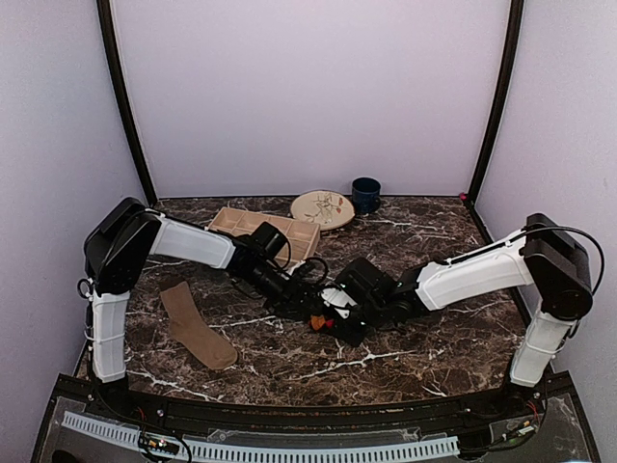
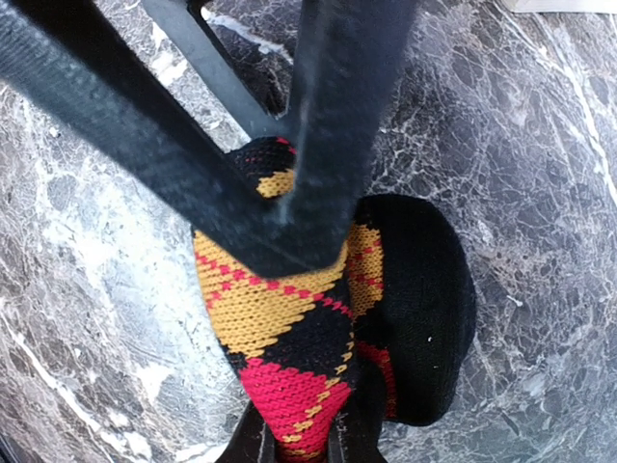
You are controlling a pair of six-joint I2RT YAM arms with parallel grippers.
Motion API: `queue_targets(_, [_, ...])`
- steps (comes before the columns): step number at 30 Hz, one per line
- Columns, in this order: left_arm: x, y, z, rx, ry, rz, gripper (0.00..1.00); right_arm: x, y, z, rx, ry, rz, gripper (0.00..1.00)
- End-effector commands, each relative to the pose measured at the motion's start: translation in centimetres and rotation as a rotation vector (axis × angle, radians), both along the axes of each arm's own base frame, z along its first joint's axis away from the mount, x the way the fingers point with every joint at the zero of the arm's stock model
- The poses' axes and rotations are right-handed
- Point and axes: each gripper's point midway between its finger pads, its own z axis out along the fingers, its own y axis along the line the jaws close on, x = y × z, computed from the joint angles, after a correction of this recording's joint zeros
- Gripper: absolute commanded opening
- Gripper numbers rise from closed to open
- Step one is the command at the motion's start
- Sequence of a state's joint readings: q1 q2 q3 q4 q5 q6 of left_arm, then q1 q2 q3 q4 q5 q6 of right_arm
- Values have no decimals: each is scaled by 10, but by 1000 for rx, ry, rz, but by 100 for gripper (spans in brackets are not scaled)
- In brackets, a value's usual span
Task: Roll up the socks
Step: Roll the sock at the center of the board.
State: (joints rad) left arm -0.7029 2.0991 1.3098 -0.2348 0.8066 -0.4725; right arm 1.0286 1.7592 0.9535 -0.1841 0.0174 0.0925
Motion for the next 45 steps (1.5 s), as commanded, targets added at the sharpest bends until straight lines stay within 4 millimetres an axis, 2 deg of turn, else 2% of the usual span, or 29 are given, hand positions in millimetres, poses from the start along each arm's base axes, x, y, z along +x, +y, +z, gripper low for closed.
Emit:
queue_targets(1, [3,51,-52,259,0,110,59,-17,-19,-11,-48,127,-10,8])
queue_targets(8, [5,56,-40,243,-51,146,60,-22,-6,2,45,276,-8,8])
queue_targets(16, [8,60,-29,222,-100,193,62,-28,-2,9,125,433,-27,8])
queue_targets(26, [12,51,12,70,-255,194,61,-23,3,-1,194,667,-82,9])
queue_targets(35, [-13,16,26,36,-342,67,65,-21,-2,-13,233,810,-167,8])
queue_targets(45, [-7,14,34,42,-338,138,72,-14,6,-21,304,938,-249,8])
